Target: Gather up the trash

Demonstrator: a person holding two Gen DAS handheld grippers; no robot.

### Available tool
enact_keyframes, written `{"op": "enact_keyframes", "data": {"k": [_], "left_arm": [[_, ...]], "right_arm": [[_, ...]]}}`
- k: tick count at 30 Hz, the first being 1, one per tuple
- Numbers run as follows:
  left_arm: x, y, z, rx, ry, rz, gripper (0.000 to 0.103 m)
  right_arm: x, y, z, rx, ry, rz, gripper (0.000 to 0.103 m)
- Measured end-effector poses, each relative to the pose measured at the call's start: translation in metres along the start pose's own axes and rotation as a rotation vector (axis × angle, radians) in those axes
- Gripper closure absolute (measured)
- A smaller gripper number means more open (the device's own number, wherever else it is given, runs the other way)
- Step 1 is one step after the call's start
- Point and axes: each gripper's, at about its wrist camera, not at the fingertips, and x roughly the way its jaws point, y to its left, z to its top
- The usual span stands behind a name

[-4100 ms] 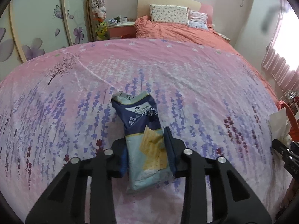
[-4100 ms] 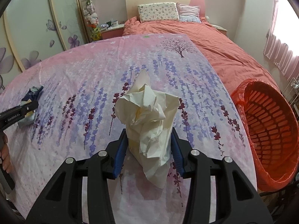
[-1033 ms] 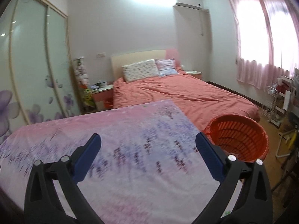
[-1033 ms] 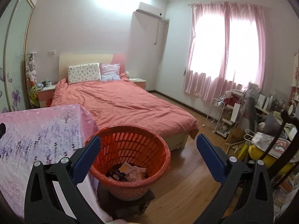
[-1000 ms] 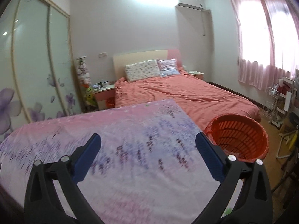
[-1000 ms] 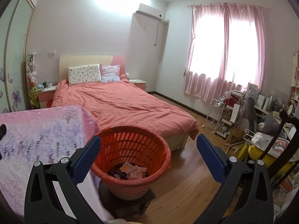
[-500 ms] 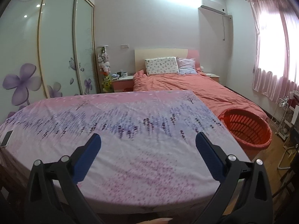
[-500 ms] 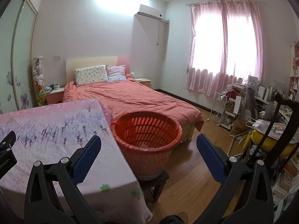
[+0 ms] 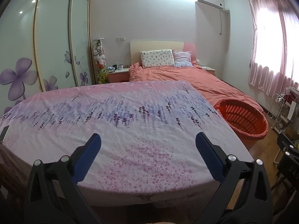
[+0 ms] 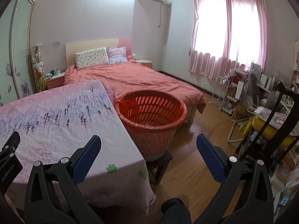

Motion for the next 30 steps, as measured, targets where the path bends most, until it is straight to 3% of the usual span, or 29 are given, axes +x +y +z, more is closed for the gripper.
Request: {"op": "enact_keyframes", "data": {"k": [10,30], "left_arm": [[-0.002,0.000,0.003,-0.015,0.004,-0.020,0.004],[-0.016,-0.012,0.014,0.022,-0.048,0.020,0.004]], "right_arm": [[-0.005,-0.004,0.004,0.050,0.023,0.071,0.002],[-0.008,-0.010,0.008,0.063,0.004,0.055,0.002]]}}
